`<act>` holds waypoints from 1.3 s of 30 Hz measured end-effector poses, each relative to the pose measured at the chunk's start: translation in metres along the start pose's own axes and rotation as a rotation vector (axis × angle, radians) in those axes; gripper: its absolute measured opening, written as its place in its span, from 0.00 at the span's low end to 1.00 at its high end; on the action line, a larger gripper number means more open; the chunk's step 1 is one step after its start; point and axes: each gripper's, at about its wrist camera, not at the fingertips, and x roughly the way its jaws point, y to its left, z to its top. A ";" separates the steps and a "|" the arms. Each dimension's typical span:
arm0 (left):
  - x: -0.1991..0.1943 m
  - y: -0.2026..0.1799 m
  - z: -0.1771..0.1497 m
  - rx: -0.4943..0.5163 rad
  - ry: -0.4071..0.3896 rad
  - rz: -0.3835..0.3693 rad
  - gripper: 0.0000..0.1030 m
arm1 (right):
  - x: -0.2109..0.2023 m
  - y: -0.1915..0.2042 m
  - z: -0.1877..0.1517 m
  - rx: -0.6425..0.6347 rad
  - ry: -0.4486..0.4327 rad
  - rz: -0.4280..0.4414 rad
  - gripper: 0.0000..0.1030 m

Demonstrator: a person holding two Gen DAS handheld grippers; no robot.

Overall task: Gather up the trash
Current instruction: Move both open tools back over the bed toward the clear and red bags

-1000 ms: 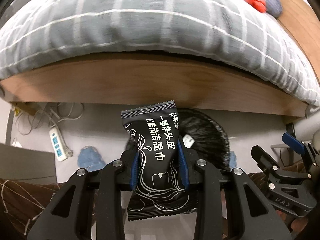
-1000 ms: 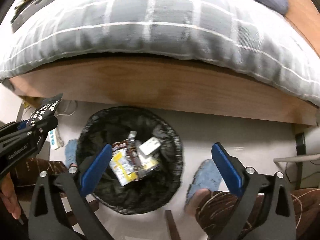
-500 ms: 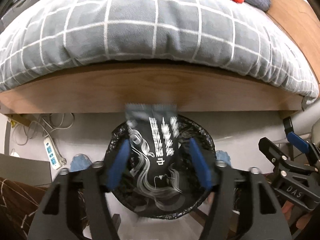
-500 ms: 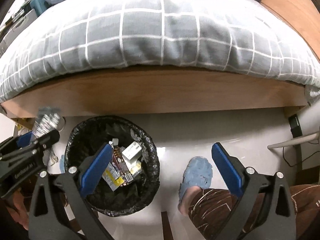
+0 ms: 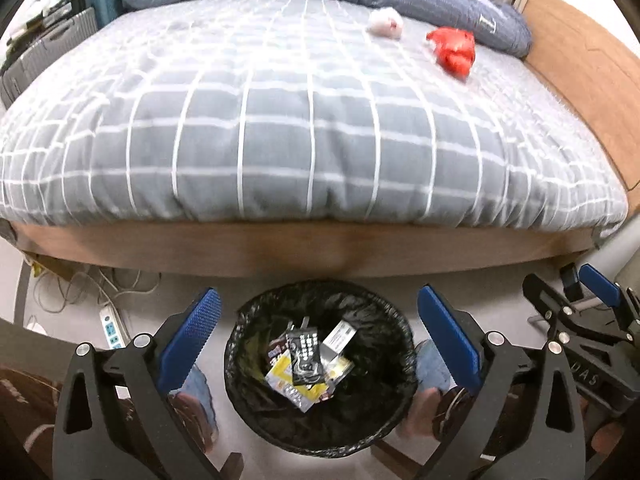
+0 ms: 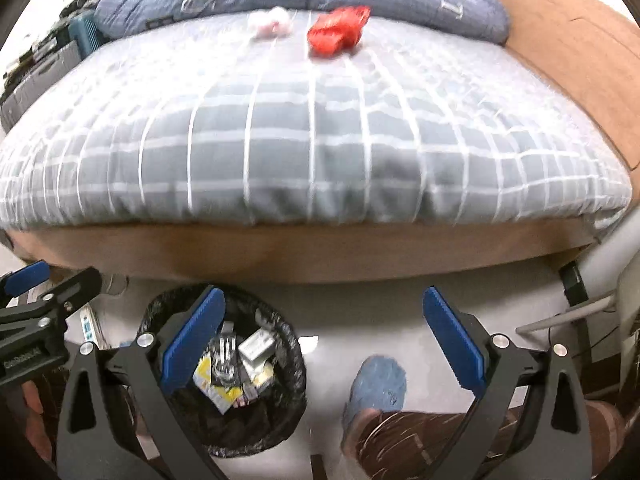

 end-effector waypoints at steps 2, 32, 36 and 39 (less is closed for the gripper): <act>-0.006 -0.001 0.010 0.003 -0.017 -0.006 0.94 | -0.011 -0.005 0.014 0.004 -0.033 -0.002 0.93; 0.015 -0.050 0.227 0.073 -0.142 -0.026 0.94 | 0.030 -0.036 0.196 -0.002 -0.161 0.002 0.93; 0.042 -0.054 0.253 0.089 -0.136 -0.011 0.94 | 0.061 -0.035 0.217 0.011 -0.151 0.028 0.93; 0.069 -0.054 0.277 0.092 -0.127 -0.006 0.94 | 0.083 -0.036 0.233 0.026 -0.145 0.048 0.93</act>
